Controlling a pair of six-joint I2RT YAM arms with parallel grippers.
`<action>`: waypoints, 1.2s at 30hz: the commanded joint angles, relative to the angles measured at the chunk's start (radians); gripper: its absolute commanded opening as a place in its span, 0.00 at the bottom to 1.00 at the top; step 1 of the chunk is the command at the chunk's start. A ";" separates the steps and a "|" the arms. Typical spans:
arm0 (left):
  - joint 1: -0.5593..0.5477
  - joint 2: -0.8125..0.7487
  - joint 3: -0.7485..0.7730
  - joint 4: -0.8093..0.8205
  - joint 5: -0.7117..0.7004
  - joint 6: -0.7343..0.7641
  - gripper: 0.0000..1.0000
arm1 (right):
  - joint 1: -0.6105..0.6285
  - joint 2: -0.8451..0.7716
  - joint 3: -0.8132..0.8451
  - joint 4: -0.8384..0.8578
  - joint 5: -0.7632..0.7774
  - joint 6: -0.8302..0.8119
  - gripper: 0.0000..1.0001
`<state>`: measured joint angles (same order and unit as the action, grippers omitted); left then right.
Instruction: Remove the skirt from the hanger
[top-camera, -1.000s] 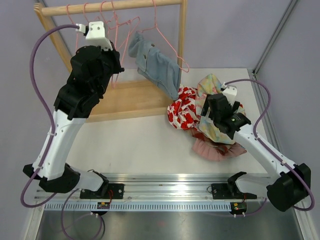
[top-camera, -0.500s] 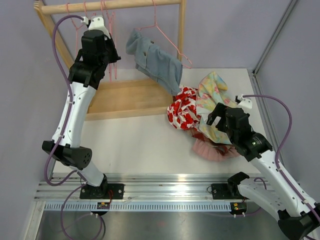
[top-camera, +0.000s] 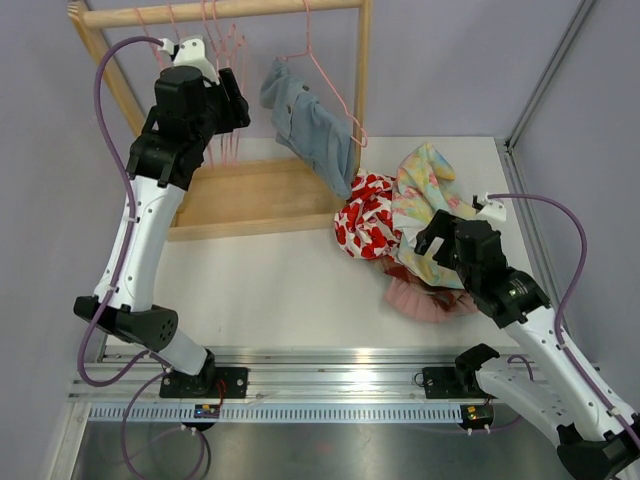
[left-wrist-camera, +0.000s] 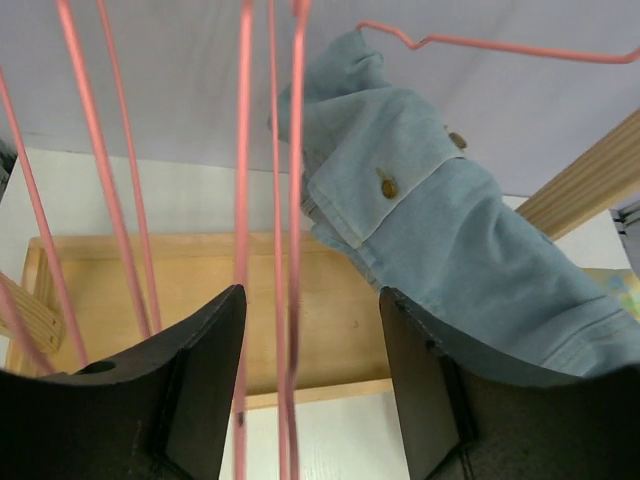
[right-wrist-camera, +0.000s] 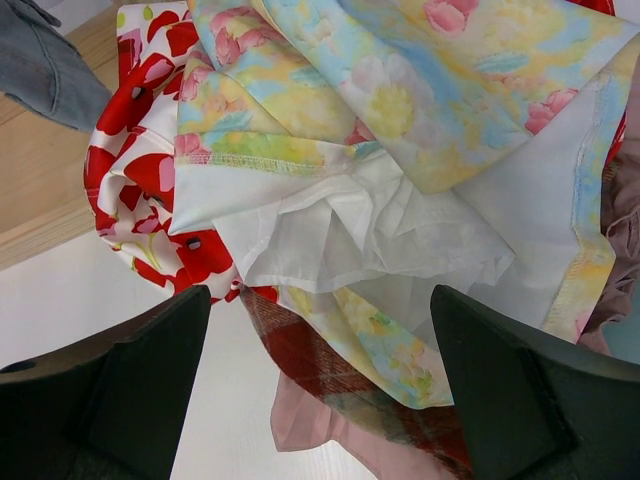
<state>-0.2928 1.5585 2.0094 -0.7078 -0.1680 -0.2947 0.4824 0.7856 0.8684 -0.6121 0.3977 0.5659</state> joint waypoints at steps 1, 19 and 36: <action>-0.074 -0.043 0.112 0.024 -0.043 0.021 0.60 | 0.001 -0.040 -0.011 -0.001 -0.014 0.006 0.99; -0.345 0.314 0.305 0.180 -0.050 -0.046 0.63 | 0.001 -0.112 0.017 -0.089 -0.045 0.002 1.00; -0.387 0.315 0.362 0.165 -0.159 -0.014 0.00 | 0.001 -0.094 0.055 -0.042 -0.140 -0.038 1.00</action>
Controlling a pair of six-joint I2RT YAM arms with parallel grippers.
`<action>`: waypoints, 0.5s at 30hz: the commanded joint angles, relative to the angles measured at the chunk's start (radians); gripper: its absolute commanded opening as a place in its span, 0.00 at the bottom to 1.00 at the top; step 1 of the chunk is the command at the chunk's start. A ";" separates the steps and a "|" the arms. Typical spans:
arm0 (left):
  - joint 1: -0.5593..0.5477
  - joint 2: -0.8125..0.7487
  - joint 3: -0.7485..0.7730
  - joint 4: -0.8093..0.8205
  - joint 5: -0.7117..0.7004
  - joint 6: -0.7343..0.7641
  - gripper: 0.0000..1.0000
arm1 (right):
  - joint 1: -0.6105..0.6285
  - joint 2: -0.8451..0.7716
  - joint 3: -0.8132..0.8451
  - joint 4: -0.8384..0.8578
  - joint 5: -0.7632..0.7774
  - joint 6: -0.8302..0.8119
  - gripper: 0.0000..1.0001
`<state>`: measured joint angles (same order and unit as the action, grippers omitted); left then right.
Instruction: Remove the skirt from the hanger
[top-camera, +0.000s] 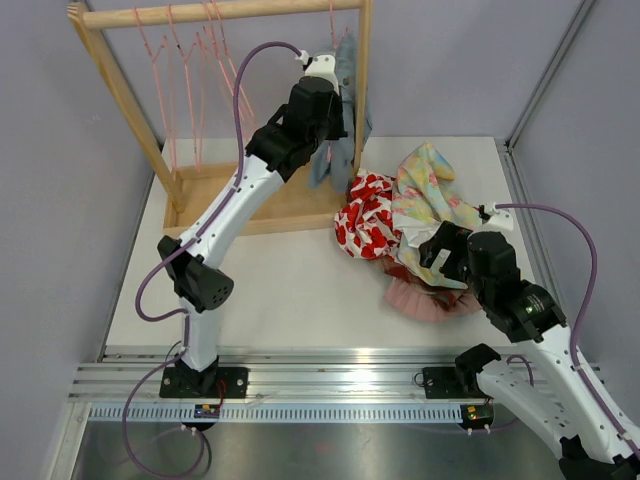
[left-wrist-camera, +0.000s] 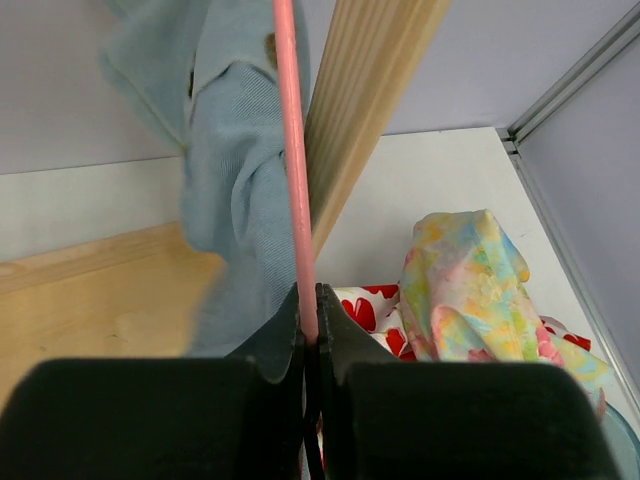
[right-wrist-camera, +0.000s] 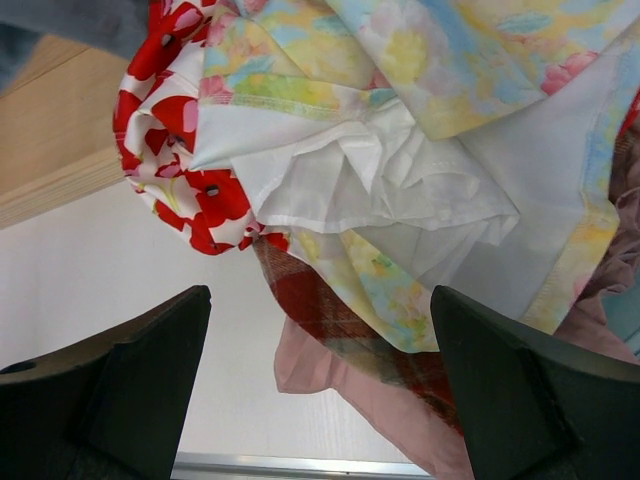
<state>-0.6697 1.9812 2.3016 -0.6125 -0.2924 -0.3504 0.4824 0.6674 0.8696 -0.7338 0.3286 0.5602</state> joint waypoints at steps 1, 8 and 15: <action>-0.013 -0.119 0.076 0.062 -0.043 0.056 0.00 | 0.001 0.034 0.061 0.103 -0.097 -0.058 0.99; -0.031 -0.235 0.108 0.008 -0.108 0.097 0.00 | 0.002 0.227 0.251 0.258 -0.301 -0.126 1.00; -0.050 -0.311 0.094 -0.033 -0.099 0.100 0.00 | 0.218 0.543 0.649 0.290 -0.344 -0.267 1.00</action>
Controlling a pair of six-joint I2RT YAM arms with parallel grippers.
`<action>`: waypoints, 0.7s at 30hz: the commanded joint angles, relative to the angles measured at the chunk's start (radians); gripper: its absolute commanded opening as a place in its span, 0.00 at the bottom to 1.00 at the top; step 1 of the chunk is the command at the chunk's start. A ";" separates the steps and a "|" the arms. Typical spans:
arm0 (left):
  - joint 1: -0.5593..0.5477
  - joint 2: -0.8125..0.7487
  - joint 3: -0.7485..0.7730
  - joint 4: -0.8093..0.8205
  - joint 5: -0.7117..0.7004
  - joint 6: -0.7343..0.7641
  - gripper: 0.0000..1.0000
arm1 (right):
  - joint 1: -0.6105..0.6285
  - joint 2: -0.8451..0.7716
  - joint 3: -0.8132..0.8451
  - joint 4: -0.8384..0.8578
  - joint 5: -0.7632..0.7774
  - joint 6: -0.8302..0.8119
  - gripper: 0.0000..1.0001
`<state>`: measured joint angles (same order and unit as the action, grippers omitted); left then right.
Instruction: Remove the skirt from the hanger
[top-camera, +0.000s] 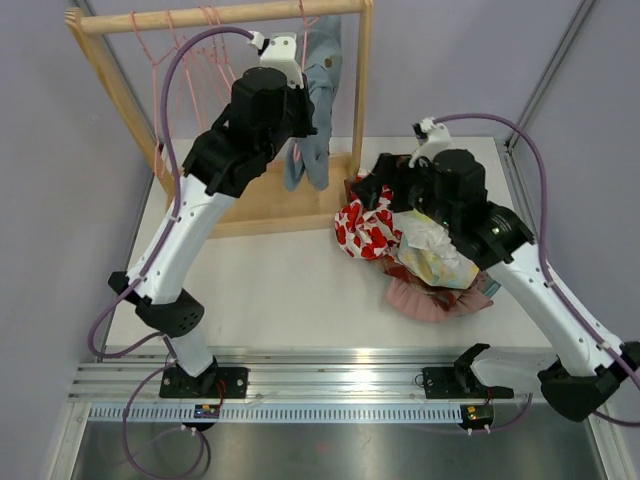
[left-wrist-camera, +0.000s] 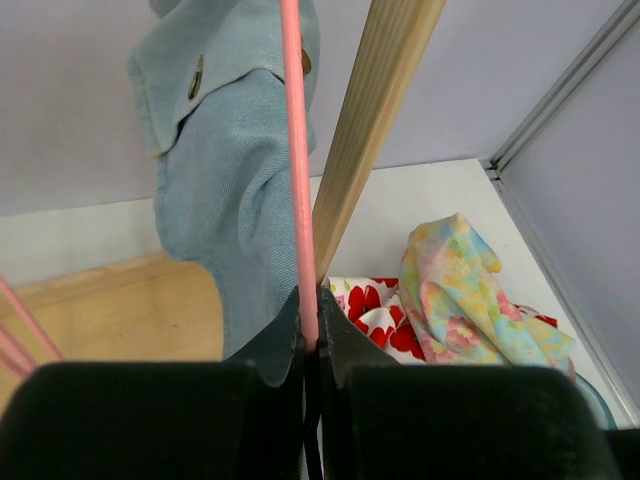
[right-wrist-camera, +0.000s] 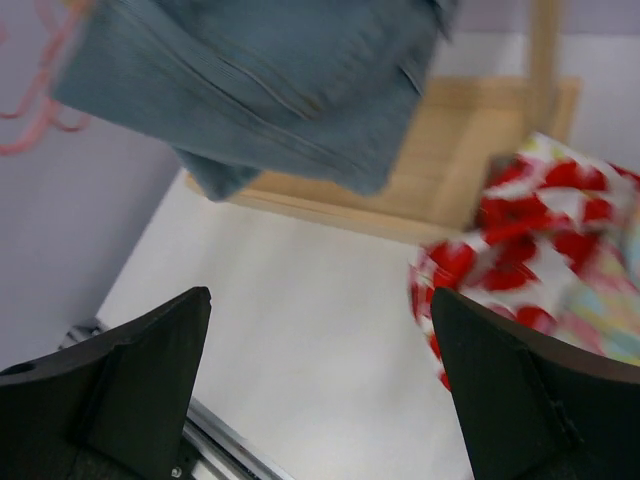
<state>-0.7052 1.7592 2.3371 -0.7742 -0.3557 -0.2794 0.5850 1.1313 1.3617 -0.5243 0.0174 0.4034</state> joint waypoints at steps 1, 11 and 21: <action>-0.017 -0.092 0.050 0.122 -0.035 0.028 0.00 | 0.142 0.106 0.193 0.078 -0.027 -0.120 1.00; -0.085 -0.190 -0.067 0.115 -0.023 -0.003 0.00 | 0.233 0.268 0.218 0.236 -0.106 -0.094 0.99; -0.116 -0.241 -0.090 0.124 -0.043 0.002 0.00 | 0.282 0.282 0.119 0.280 -0.024 -0.100 0.55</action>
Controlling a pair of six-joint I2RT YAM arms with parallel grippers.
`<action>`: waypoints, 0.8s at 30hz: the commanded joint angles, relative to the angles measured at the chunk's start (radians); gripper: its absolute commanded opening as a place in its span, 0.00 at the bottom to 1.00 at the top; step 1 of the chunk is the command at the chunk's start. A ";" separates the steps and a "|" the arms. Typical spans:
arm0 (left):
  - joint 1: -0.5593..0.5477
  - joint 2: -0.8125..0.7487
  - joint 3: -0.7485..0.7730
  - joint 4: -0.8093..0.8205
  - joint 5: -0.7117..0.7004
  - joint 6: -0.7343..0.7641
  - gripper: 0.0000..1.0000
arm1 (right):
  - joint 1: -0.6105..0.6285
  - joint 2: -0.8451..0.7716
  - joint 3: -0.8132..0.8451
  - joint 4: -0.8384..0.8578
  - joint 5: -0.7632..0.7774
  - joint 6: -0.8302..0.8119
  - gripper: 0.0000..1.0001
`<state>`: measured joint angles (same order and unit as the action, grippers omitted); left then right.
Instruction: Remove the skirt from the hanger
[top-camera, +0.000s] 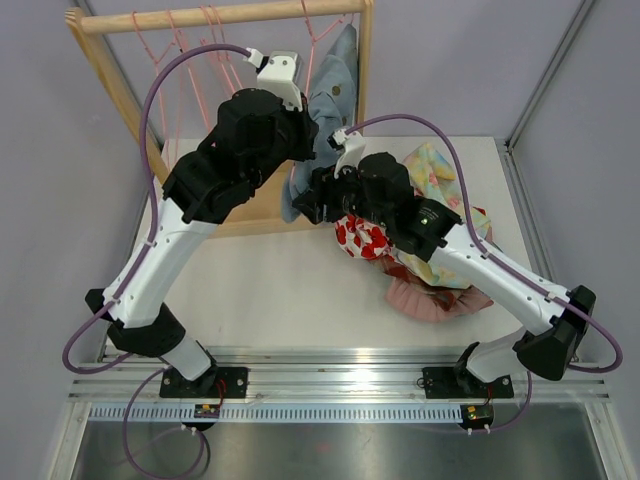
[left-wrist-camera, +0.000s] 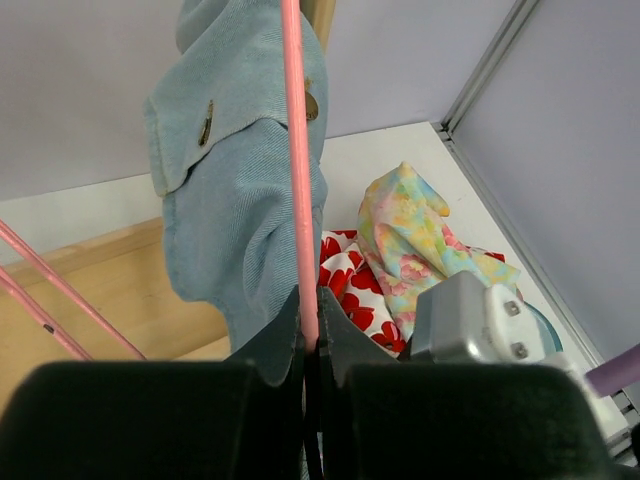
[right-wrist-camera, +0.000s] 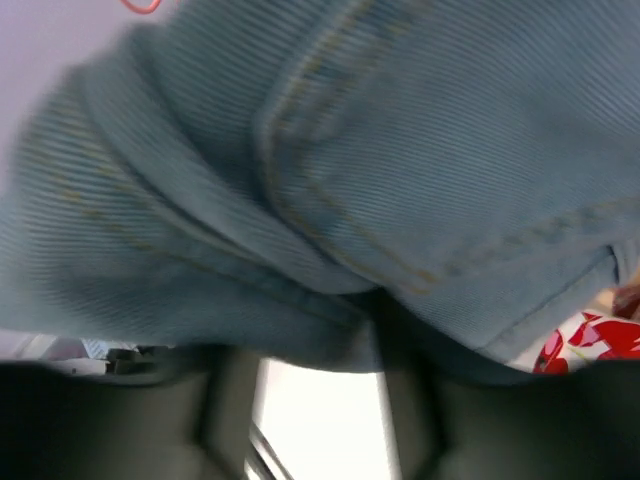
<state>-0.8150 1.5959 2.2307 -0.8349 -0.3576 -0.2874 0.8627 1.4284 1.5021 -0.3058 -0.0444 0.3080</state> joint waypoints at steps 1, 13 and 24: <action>-0.006 -0.079 0.014 0.183 -0.043 0.013 0.00 | 0.004 -0.020 -0.032 0.066 0.038 -0.004 0.44; -0.006 -0.113 0.027 0.186 -0.089 0.051 0.00 | 0.006 -0.091 -0.282 0.135 0.052 0.059 0.00; -0.004 -0.113 0.116 0.168 -0.211 0.169 0.00 | 0.085 -0.255 -0.654 0.146 0.124 0.184 0.00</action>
<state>-0.8249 1.5711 2.2456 -0.9489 -0.4465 -0.1879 0.9054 1.2316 0.9260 -0.0231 0.0452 0.4438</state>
